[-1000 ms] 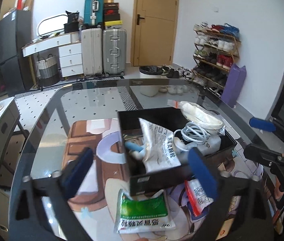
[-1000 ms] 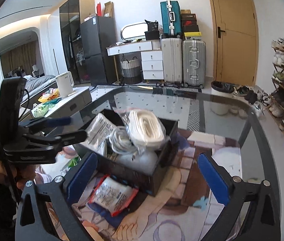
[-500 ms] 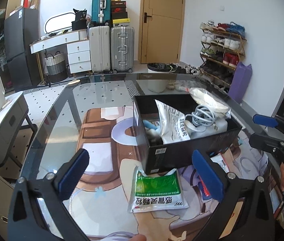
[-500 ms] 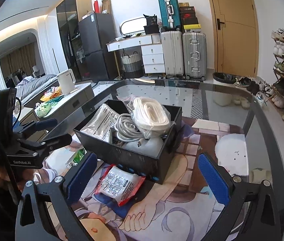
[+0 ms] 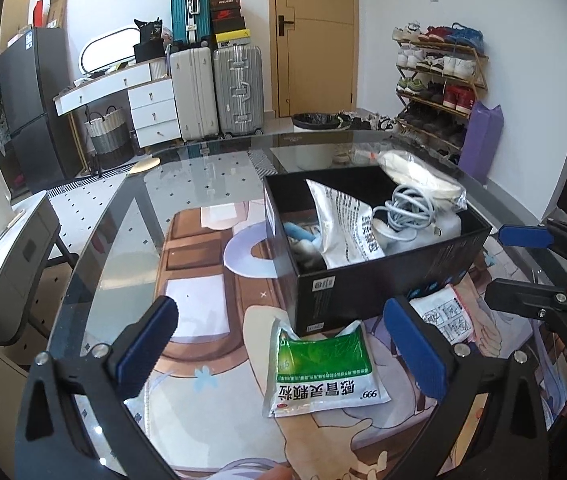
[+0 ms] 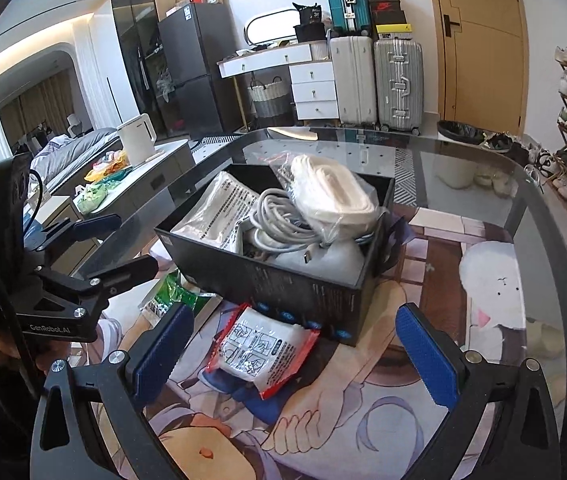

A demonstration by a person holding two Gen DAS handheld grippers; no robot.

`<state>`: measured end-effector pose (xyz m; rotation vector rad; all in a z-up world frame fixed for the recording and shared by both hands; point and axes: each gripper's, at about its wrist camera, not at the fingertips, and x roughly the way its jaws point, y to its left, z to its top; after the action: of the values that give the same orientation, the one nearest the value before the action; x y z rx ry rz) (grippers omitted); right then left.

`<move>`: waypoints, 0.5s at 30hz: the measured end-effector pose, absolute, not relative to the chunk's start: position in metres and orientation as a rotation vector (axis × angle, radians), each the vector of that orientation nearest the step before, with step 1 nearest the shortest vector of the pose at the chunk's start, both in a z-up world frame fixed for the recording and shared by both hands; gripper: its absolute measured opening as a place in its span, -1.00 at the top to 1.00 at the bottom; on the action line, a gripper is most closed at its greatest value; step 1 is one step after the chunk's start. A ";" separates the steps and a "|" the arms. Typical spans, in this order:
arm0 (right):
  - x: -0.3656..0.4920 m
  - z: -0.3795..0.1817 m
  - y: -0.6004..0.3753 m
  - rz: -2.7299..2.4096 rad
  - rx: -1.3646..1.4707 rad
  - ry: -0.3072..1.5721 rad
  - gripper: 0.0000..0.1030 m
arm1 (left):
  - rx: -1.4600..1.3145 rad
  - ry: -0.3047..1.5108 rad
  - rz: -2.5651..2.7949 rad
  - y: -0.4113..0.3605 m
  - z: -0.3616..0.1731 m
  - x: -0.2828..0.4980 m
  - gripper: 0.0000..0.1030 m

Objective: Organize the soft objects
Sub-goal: 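Move left tool toward the green-printed packet while right tool approaches the red-edged packet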

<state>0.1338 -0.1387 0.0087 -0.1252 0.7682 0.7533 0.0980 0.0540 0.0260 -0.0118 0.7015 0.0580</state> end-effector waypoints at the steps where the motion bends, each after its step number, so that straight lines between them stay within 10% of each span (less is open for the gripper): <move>1: 0.134 0.007 -0.139 0.755 -0.126 0.773 -0.99 | -0.009 0.708 0.054 0.053 0.025 0.099 -1.00; 15: 0.132 -0.017 -0.116 0.785 -0.160 0.853 -0.99 | 0.017 0.782 0.019 0.045 0.008 0.106 -1.00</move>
<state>0.1316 -0.1163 -0.0175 -0.1600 0.8526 0.7847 0.1058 0.0449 0.0076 0.0166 0.7820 0.0190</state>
